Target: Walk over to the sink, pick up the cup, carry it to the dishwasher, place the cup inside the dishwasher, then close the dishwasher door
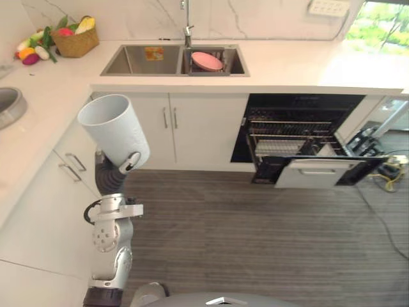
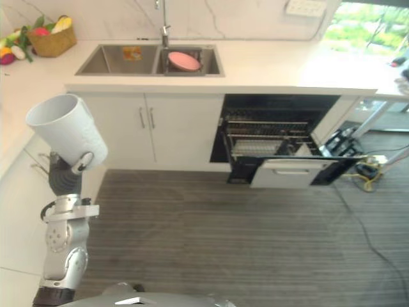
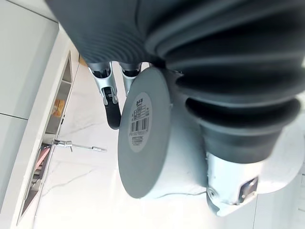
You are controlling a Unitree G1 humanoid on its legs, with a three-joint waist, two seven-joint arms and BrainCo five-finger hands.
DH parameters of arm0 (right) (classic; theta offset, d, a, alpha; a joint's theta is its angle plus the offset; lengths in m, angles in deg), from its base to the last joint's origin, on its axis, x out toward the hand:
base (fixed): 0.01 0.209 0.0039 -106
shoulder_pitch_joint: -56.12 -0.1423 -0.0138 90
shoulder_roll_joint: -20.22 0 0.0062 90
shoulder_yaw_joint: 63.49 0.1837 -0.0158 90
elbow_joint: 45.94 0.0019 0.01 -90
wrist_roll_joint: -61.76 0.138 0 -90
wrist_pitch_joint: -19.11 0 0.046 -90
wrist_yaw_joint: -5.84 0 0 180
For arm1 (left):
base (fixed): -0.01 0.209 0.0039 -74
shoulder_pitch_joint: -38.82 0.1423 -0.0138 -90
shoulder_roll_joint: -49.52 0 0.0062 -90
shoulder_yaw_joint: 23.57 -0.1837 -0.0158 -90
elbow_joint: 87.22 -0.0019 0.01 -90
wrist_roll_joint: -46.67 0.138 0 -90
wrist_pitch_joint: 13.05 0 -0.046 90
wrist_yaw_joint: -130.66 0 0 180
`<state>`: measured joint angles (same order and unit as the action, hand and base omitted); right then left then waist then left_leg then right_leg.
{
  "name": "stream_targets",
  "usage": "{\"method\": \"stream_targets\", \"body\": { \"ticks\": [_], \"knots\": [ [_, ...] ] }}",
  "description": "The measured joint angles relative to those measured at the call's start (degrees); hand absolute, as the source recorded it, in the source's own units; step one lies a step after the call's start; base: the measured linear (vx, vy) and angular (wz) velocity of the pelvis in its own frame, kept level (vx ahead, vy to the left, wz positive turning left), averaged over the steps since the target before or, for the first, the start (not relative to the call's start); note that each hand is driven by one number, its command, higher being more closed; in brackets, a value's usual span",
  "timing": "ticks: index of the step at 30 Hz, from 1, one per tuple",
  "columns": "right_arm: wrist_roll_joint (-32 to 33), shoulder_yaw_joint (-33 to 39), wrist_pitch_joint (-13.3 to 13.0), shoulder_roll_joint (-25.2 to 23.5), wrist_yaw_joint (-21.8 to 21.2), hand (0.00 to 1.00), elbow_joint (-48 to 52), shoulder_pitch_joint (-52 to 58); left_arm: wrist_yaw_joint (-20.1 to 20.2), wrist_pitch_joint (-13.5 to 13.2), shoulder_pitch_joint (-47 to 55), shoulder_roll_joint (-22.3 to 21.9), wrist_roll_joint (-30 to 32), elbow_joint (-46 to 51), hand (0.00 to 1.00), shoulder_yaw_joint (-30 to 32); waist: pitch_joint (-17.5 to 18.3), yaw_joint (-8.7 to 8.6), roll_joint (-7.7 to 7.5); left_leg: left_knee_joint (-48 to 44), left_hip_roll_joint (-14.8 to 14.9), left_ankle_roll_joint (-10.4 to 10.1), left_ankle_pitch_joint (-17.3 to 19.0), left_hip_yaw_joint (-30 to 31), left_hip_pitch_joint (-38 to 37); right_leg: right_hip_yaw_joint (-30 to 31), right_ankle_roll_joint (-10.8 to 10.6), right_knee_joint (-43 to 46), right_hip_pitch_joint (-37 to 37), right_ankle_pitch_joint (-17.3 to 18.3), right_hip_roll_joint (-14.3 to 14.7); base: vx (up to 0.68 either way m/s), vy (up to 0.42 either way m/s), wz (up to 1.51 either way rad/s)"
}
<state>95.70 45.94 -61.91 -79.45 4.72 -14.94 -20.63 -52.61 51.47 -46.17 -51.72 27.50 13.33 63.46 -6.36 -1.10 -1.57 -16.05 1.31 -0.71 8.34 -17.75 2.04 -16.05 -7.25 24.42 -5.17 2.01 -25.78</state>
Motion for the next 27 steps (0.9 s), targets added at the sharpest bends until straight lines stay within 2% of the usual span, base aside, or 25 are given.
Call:
{"method": "stream_targets", "body": {
  "ticks": [1,2,3,4,5,7,9,11,12,13,15,18,19,20,21,22,23,24,25,26,27],
  "knots": [
    [-0.1,0.7,0.0,0.3,0.1,0.00,0.9,-0.1,-0.1,0.1,-0.2,-0.1,0.8,0.0,1.00,0.0,-0.3,-0.16,0.33,0.7,-1.0,0.7,0.4,-0.2,-1.5,1.9,0.6,7.2,3.4,-2.7,-1.8,0.22,0.224,0.20],
    [-0.3,1.0,0.0,-0.3,0.1,0.00,1.7,-0.1,-0.4,0.2,-0.3,-0.2,1.0,-0.1,1.00,-0.1,-0.9,-0.76,1.33,1.7,-1.0,1.3,1.1,0.3,-3.9,6.4,-0.9,17.7,7.5,-4.0,-0.8,0.18,0.135,0.17],
    [-0.4,1.0,0.0,-0.7,0.0,0.00,1.7,-0.2,-0.7,0.3,-0.3,-0.1,1.0,-0.1,1.00,-0.1,-1.2,-1.12,1.60,2.4,-0.8,1.7,1.9,0.8,-5.2,7.9,-1.0,23.0,9.4,-2.5,1.1,0.23,0.108,0.16],
    [-0.5,0.9,0.0,-1.6,-0.2,0.00,1.7,-0.4,-1.6,0.3,-0.2,0.1,1.0,-0.1,1.00,0.1,-1.4,-1.04,1.24,4.2,-0.7,1.7,2.3,1.6,-8.0,8.8,-0.2,30.3,12.4,1.9,5.4,0.16,0.021,0.21],
    [-0.6,0.8,0.2,-2.4,-0.7,0.00,1.7,-0.4,-1.8,0.1,-0.3,0.3,1.0,-0.2,1.00,-0.3,-1.5,-1.45,0.79,5.5,-0.7,1.7,2.9,2.7,-10.1,7.7,1.3,32.8,14.9,6.4,9.5,0.17,0.006,0.31],
    [-0.6,0.8,0.4,-3.2,-1.5,0.00,1.9,-0.4,-1.6,0.1,-0.3,0.8,1.1,-0.9,1.00,-2.6,-2.0,-2.76,0.78,6.7,-0.8,1.2,3.5,5.2,-12.1,3.4,2.1,29.8,18.7,10.0,12.9,0.25,-0.070,0.70],
    [-0.4,1.0,1.4,-3.2,-1.7,0.00,2.0,-0.4,-0.6,0.5,-0.2,0.9,1.3,-1.4,1.00,-4.7,-3.0,-3.73,1.09,8.3,-0.5,0.2,4.1,6.9,-14.5,0.3,2.8,18.5,21.1,9.6,14.1,0.36,-0.142,0.70],
    [-0.1,0.9,2.3,-3.3,-1.7,0.00,1.8,-0.4,1.6,0.7,-0.3,1.4,1.4,-1.2,1.00,-5.0,-3.3,-3.94,0.22,8.5,-0.8,-1.9,5.6,8.4,-16.6,-1.4,3.2,-1.7,20.8,3.1,14.0,0.36,-0.180,0.51],
    [0.0,0.9,2.5,-3.1,-1.8,0.00,1.2,0.3,2.8,0.8,-0.2,2.0,1.4,-1.4,1.00,-5.1,-3.8,-3.97,-0.96,9.1,-1.1,-3.0,7.1,10.0,-19.1,-3.2,7.7,-9.9,17.8,-8.6,14.6,0.50,-0.200,0.26],
    [0.3,1.0,2.5,-1.4,-2.4,0.00,-0.2,-0.7,3.7,0.8,-0.2,1.6,1.4,-2.3,1.00,-5.0,-3.8,-3.44,2.19,10.0,0.4,-2.7,7.1,11.2,-19.9,-3.9,9.9,-11.7,16.5,-9.2,17.5,0.49,-0.169,-0.03],
    [-0.4,1.1,2.4,0.1,-2.5,0.00,-0.6,-3.1,4.9,0.8,-1.2,2.6,1.3,-2.4,1.00,-4.6,-4.7,-3.10,3.95,11.2,0.7,-0.9,6.9,11.5,-20.2,-3.2,11.2,-10.8,16.8,-8.2,20.0,0.38,-0.101,-0.37],
    [-0.6,1.2,1.8,-0.9,-3.4,0.00,-0.8,-3.9,6.4,0.8,-3.5,3.3,1.3,-3.2,1.00,-5.3,-5.4,-3.19,3.19,10.0,1.9,-0.9,6.9,11.4,-22.2,-2.7,11.3,-7.5,15.7,-4.1,21.5,0.28,-0.092,-0.18],
    [-0.4,1.4,1.3,-1.2,-3.7,0.00,-1.0,-3.8,6.7,0.6,-3.8,3.3,1.3,-3.5,1.00,-5.5,-5.6,-3.05,2.67,7.6,2.4,-0.8,8.5,11.3,-22.2,-2.0,11.1,-5.2,15.9,-1.9,21.9,0.11,-0.064,-0.22],
    [0.0,1.5,1.0,-1.3,-3.7,0.00,-0.9,-3.5,6.7,0.6,-3.8,3.3,1.3,-3.6,1.00,-6.1,-5.4,-2.71,3.10,5.7,3.5,0.0,11.3,11.3,-21.6,-1.9,11.2,-2.5,17.1,-0.2,22.2,0.10,-0.040,-0.32],
    [0.0,1.6,0.8,-1.1,-3.7,0.00,-0.5,-3.0,7.3,0.6,-3.9,3.5,1.3,-3.6,1.00,-6.6,-4.9,-2.58,4.00,4.9,4.0,-0.5,15.6,11.0,-21.1,-1.6,11.5,2.2,20.1,2.3,22.3,0.10,-0.010,-0.34],
    [0.0,1.6,0.9,-1.2,-3.7,0.00,-0.3,-2.8,7.4,0.6,-3.8,3.8,1.3,-4.0,1.00,-7.1,-4.2,-2.45,4.02,4.7,4.0,0.8,16.6,10.5,-21.2,-1.5,11.7,4.8,21.2,3.9,22.1,0.17,0.003,-0.16],
    [0.1,1.7,0.9,-0.9,-3.7,0.00,0.3,-1.0,7.5,0.6,-3.7,3.4,1.3,-4.6,1.00,-7.9,-2.8,-3.17,5.54,5.2,5.3,2.5,16.9,10.5,-21.3,-2.6,11.6,4.5,21.1,5.5,23.3,0.26,0.000,0.02],
    [0.0,1.6,0.7,-0.8,-3.7,0.00,0.4,-0.5,7.5,0.4,-3.8,3.4,1.3,-4.6,1.00,-8.2,-2.3,-3.09,5.74,1.9,5.1,2.1,15.4,9.8,-20.2,-2.6,11.8,4.0,20.8,6.1,23.3,0.29,-0.004,-0.03],
    [-0.4,1.7,0.7,-0.7,-3.7,0.00,-0.5,0.0,7.4,0.3,-3.8,3.7,1.3,-4.7,1.00,-8.7,-2.0,-2.66,5.10,-9.8,5.9,0.6,12.7,7.8,-14.9,-2.1,11.7,3.5,20.2,6.0,22.9,0.40,-0.029,-0.06],
    [-0.4,1.8,0.7,-0.1,-3.8,0.00,-0.3,0.1,7.2,0.4,-3.9,3.3,1.6,-4.6,1.00,-9.3,-2.2,-2.88,5.97,-21.0,7.7,-0.6,8.0,7.6,-9.7,-2.3,11.3,1.2,17.5,6.0,23.0,0.35,-0.048,-0.04],
    [-0.4,1.7,0.7,0.2,-3.7,0.00,-0.2,0.0,7.2,0.4,-3.9,3.0,2.0,-4.6,1.00,-9.4,-2.4,-3.10,6.51,-26.0,8.4,0.0,4.2,7.4,-7.7,-2.5,11.1,-0.5,15.5,6.2,23.5,0.37,-0.061,0.11]
  ]
}}
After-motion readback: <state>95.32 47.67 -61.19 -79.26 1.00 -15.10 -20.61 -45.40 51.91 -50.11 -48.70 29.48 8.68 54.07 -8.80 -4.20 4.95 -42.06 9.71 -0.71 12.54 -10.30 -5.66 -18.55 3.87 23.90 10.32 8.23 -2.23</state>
